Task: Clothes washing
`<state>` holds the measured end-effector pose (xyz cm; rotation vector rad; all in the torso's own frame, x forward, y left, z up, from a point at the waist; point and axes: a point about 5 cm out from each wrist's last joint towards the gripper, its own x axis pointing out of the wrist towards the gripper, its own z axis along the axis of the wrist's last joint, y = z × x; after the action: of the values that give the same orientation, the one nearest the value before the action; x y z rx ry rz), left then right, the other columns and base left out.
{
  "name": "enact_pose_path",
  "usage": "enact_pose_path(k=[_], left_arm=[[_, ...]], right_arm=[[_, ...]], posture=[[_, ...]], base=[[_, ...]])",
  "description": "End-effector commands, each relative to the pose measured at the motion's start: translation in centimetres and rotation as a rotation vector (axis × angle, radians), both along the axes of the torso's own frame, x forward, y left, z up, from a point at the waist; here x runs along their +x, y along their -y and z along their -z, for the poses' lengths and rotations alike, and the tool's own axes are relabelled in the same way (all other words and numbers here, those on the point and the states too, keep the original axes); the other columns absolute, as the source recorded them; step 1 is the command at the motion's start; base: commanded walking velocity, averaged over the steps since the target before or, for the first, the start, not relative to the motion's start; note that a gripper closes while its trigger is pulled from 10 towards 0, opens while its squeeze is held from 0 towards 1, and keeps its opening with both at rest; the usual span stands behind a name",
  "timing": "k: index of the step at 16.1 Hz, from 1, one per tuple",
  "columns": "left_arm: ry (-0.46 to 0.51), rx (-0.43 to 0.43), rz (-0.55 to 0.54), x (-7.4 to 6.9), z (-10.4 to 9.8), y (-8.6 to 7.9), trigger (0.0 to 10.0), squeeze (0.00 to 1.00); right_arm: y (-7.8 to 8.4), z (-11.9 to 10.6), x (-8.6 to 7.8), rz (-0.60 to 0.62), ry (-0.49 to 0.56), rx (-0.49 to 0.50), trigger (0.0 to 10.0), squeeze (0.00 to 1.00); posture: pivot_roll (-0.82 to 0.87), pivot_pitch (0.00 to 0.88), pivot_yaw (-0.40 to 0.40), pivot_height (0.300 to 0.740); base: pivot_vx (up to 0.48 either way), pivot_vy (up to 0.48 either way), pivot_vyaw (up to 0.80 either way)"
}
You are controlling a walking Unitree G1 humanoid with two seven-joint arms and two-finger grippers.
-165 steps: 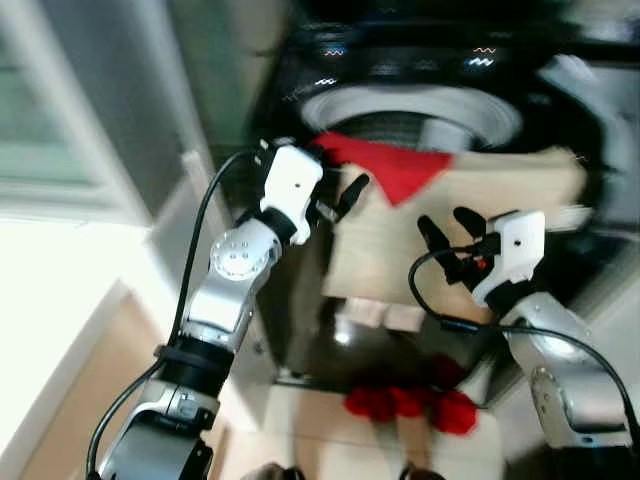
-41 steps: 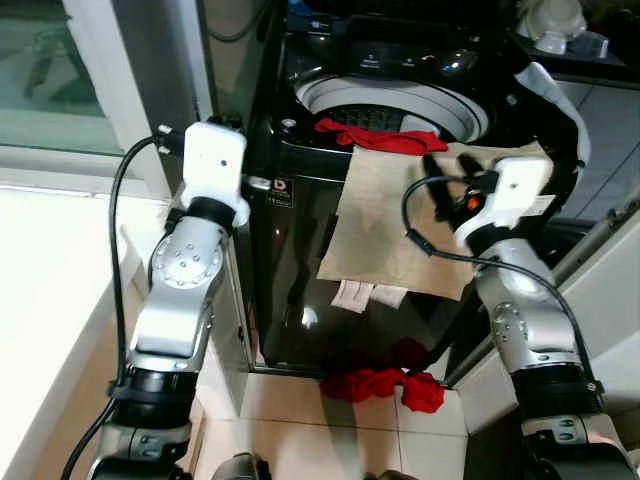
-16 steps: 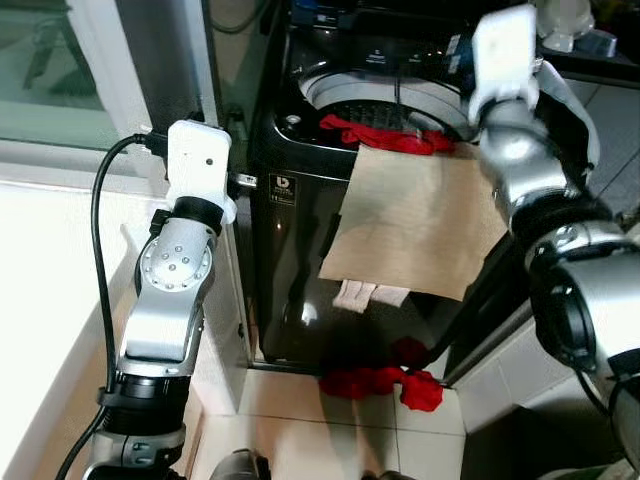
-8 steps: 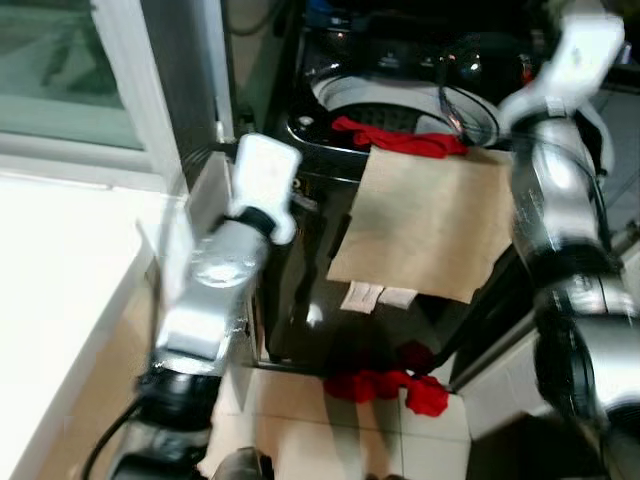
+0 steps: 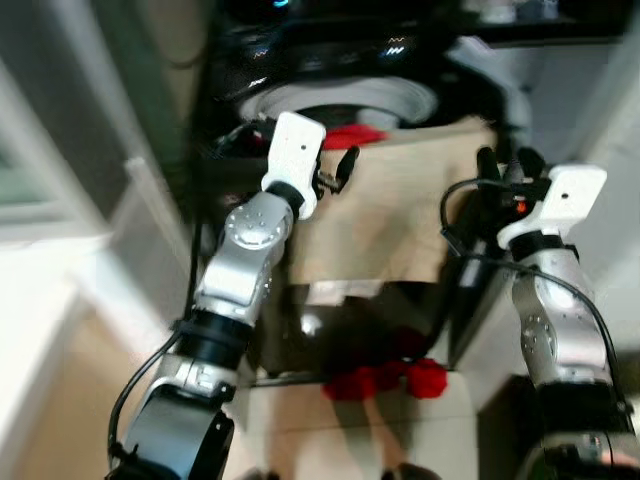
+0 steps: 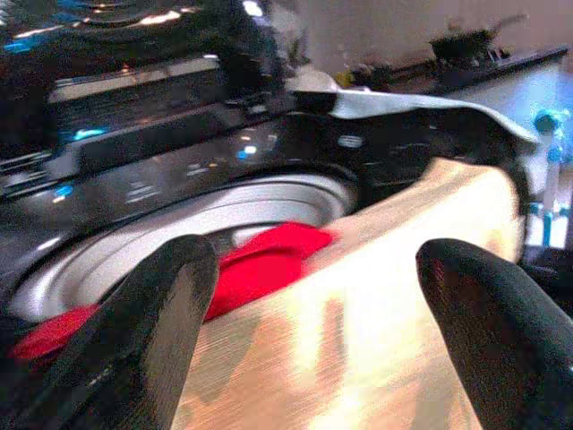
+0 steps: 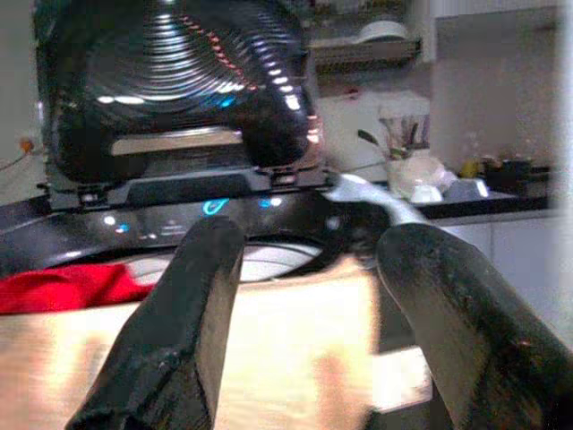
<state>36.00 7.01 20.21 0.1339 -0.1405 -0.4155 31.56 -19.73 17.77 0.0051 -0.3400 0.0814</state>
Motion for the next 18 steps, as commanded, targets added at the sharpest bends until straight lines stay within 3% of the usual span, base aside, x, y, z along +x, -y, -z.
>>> enact_pose_path(k=[1, 4, 6, 8, 9, 12, 15, 18], left_arm=[[0.001, 0.006, -0.043, 0.7, -0.2, -0.4, 10.0, 0.0], [-0.119, -0.027, -0.076, 2.4, 0.8, -1.7, 10.0, 0.0], [-0.166, 0.044, -0.142, 3.8, 1.1, -3.0, 10.0, 0.0], [-0.147, 0.129, -0.305, 5.8, -1.4, -6.8, 10.0, 0.0], [-0.148, 0.124, -0.317, 6.0, -1.9, -7.2, 10.0, 0.0], [-0.144, 0.106, -0.343, 6.3, -2.7, -7.7, 10.0, 0.0], [-0.23, -0.002, -0.297, 6.6, -3.0, -6.3, 10.0, 0.0], [-0.259, -0.119, -0.266, 6.8, -4.3, -5.7, 10.0, 0.0]], right_arm=[[-1.1, 0.0, -0.6, -0.058, -0.017, -0.01, 10.0, 0.25], [-2.5, -0.6, -2.1, -0.201, -0.03, -0.039, 10.0, 0.26], [-2.9, -0.5, -2.4, -0.227, -0.048, -0.034, 10.0, 0.26], [-3.6, -0.1, -3.6, -0.257, -0.091, -0.027, 10.0, 0.26], [-3.7, 0.1, -4.0, -0.257, -0.105, -0.026, 10.0, 0.27], [-3.7, 0.6, -4.7, -0.247, -0.127, -0.013, 10.0, 0.26], [-4.7, 1.0, -6.0, -0.252, -0.155, -0.003, 10.0, 0.27], [-4.5, 1.1, -6.7, -0.222, -0.167, 0.001, 10.0, 0.27]], posture=[[-0.22, 0.0, 0.096, 0.74], [-0.22, 0.0, 0.084, 0.74], [-0.22, 0.0, 0.081, 0.74], [-0.25, 0.0, 0.101, 0.74], [-0.26, 0.0, 0.109, 0.74], [-0.28, 0.0, 0.123, 0.74], [-0.33, 0.0, 0.167, 0.74], [-0.36, 0.0, 0.189, 0.74]], base=[[0.0, 0.0, 0.0], [0.0, 0.0, 0.0], [0.0, 0.0, 0.0], [0.0, 0.0, 0.0], [0.0, 0.0, 0.0], [0.0, 0.0, 0.0], [0.0, 0.0, 0.0], [0.0, 0.0, 0.0]])
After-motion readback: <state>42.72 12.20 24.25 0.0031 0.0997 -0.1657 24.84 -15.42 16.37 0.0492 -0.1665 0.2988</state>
